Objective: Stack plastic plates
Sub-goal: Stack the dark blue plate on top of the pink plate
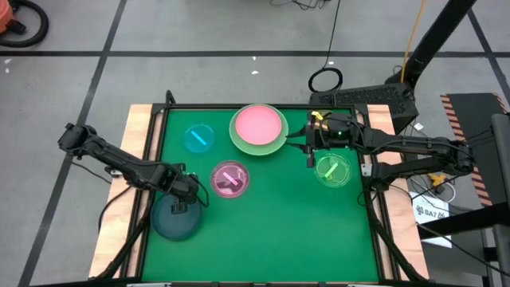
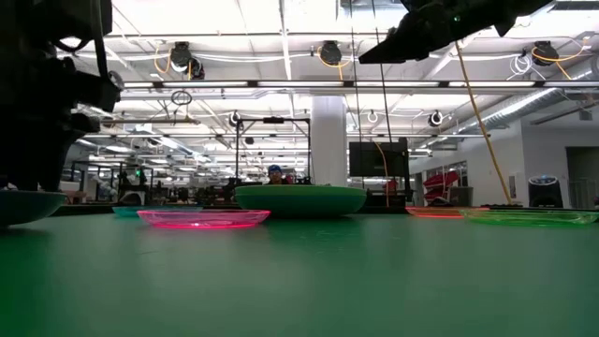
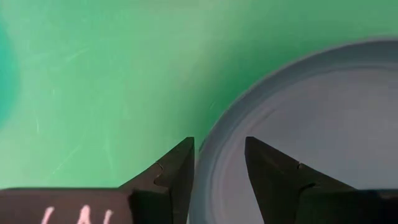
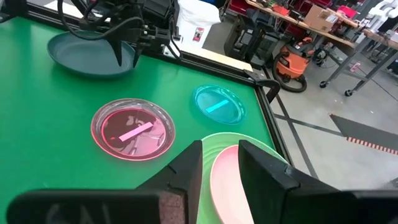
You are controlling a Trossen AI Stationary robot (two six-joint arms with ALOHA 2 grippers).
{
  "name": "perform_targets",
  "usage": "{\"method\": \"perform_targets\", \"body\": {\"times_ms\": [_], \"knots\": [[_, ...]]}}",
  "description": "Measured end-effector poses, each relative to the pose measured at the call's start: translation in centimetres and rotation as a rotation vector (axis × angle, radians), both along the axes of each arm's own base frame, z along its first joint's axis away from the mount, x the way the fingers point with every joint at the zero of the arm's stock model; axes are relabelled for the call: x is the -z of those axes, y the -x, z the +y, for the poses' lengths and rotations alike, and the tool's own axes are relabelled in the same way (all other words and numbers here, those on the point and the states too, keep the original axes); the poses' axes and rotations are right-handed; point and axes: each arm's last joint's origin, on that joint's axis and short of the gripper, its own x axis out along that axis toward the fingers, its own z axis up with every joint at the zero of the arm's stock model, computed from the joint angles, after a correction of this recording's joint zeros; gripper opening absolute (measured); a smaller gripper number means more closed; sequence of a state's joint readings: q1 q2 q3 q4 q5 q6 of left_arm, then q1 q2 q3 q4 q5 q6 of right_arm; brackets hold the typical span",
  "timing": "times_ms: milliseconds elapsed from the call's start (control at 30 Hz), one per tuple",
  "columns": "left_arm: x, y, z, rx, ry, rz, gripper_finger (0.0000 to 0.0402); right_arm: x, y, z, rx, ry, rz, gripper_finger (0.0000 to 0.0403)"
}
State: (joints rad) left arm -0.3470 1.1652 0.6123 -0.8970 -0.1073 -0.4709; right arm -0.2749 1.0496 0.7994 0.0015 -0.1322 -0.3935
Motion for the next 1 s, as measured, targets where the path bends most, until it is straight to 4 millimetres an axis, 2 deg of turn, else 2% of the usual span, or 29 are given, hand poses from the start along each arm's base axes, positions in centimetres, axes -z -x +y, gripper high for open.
{"method": "perform_targets", "body": {"times_ms": [167, 533, 667, 900, 1000], "knots": [[1.3, 0.6, 0.3, -0.042, -0.014, 0.01, 0.015, 0.1, 0.0, 0.0, 0.0, -0.002, 0.007, 0.0099], [2.4, 0.4, 0.2, -0.073, 0.015, -0.06, 0.0142, 0.1, 0.0, 0.0, 0.002, -0.008, 0.005, 0.0099], [2.4, 0.6, 0.0, -0.05, 0.013, -0.051, 0.0107, 0.1, 0.0, 0.0, 0.002, -0.009, 0.005, 0.0099], [1.9, 0.5, -0.6, -0.027, 0.038, -0.054, 0.0017, 0.1, 0.0, 0.0, 0.005, -0.017, 0.009, 0.0099], [1.4, 0.2, -0.8, -0.015, 0.049, -0.06, 0.0011, 0.1, 0.0, 0.0, 0.005, -0.018, 0.011, 0.0099]]}}
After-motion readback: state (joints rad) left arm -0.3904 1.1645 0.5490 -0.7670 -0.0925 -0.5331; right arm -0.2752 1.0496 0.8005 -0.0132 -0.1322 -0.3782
